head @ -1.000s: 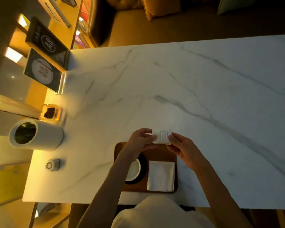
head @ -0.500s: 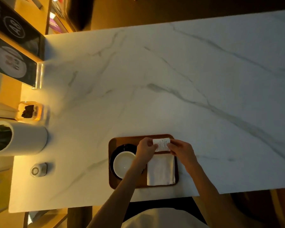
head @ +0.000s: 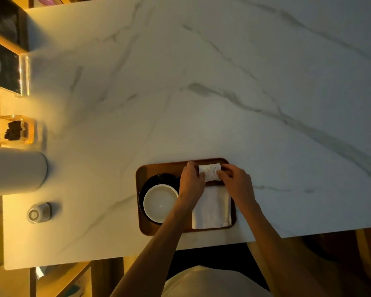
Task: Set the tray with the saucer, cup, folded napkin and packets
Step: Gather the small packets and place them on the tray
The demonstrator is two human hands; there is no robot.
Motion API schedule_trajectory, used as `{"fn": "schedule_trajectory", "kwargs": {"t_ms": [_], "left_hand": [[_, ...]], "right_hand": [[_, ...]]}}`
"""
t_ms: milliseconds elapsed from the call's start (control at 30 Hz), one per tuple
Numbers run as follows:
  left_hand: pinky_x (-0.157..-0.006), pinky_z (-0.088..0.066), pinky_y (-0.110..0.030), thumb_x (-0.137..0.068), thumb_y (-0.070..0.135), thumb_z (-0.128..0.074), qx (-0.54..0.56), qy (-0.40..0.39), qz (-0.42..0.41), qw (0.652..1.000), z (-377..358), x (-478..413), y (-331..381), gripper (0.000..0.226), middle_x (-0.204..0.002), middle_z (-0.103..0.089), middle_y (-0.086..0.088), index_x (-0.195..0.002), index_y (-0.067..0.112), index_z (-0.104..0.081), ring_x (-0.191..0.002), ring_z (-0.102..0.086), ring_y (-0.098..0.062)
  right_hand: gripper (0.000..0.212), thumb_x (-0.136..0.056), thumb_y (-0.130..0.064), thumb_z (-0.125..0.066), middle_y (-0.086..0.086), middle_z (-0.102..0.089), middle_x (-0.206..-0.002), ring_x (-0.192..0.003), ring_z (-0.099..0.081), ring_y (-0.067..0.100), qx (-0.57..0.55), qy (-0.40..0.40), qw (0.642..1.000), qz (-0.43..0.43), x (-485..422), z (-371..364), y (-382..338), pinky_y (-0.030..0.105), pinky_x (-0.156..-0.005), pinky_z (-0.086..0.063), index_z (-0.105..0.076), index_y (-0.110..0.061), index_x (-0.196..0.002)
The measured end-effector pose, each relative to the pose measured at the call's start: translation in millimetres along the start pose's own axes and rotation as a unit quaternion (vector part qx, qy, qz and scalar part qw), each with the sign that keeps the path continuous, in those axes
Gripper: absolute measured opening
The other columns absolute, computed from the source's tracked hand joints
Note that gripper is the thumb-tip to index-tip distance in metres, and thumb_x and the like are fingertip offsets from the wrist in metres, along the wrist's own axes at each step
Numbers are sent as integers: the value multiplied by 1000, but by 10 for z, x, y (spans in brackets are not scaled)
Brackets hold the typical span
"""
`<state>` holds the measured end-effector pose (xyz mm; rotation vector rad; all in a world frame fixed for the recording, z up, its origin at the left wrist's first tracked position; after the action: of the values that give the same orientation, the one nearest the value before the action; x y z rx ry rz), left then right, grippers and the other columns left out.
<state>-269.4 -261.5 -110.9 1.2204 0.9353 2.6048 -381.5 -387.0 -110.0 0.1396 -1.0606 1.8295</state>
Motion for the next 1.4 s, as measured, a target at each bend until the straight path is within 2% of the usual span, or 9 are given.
{"fn": "schedule_trajectory", "kwargs": {"t_ms": [100,167,233,333,567,833,1100,1233,1400], "left_hand": [[-85,-49,-28,-94,17,-57,-89,20,-70,993,85,40,94,24,-118,-53,-7,-117,12,-50,-108,-53,-20],[-91,-44,-30,-92,20,-61,-163,11,-163,973,91,67,191,32,-123,-51,-5,-120,14,-49,-113,-47,-20],[-99,-41,-34,-87,25,-68,-241,-17,-239,941,43,79,242,43,-131,-47,-4,-124,15,-47,-120,-42,-22],[-103,-38,-38,-85,34,-71,-313,-47,-301,900,-49,67,252,52,-138,-45,-3,-127,16,-47,-127,-38,-25],[-97,-42,-35,-83,14,-72,-371,-44,-333,866,-163,37,250,51,-129,-52,-4,-125,17,-44,-118,-47,-24],[-95,-46,-30,-79,-4,-68,-324,-61,-312,891,-199,67,241,59,-130,-47,-5,-129,16,-42,-120,-42,-24],[-93,-45,-33,-81,11,-73,-328,2,-272,904,-91,233,266,52,-130,-45,-7,-124,17,-44,-115,-43,-23],[-88,-49,-32,-87,16,-68,-288,19,-273,918,-136,543,115,33,-120,-55,-7,-116,16,-53,-106,-51,-21],[-92,-52,-32,-87,17,-69,-301,-44,-266,915,-443,980,-394,35,-126,-56,-11,-119,14,-55,-116,-55,-25]], "right_hand": [[36,-91,-36,-60,5,-70,-110,-96,-67,19,41,17,998,40,18,94,-38,25,-79,-54,-61,-15,-120],[31,-89,-34,-63,2,-66,-113,-102,-62,17,82,-3,988,129,16,113,-135,22,-83,-49,-59,-19,-116],[35,-85,-32,-69,2,-61,-124,-115,-54,18,144,-51,960,234,37,57,-230,24,-90,-46,-57,-18,-115],[46,-82,-34,-71,4,-56,-134,-124,-51,22,221,-95,924,297,65,-36,-269,35,-96,-50,-57,-14,-121],[37,-82,-25,-73,8,-58,-132,-121,-55,26,268,-80,902,329,39,-73,-291,36,-91,-54,-61,-10,-114],[27,-83,-22,-69,6,-61,-121,-106,-59,23,278,-55,894,348,57,-86,-291,29,-76,-54,-60,-11,-106],[23,-86,-24,-68,8,-56,-133,-124,-50,24,226,-50,923,308,115,48,-235,31,-95,-47,-63,-12,-106],[5,-91,-23,-59,2,-61,-105,-101,-56,19,90,14,984,155,289,245,120,26,-89,-45,-60,-19,-94],[21,-86,-35,-66,3,-56,-102,-87,-56,15,80,-7,997,-10,778,89,674,24,-74,-45,-62,-16,-95]]}}
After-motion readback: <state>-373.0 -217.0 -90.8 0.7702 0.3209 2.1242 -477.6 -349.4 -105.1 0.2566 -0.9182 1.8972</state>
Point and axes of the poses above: each hand's wrist, its own x-axis away from the middle knuckle, its own z-axis out of the back of the hand, y = z × x, the point moved 7 cm from there along -x, towards the middle knuckle
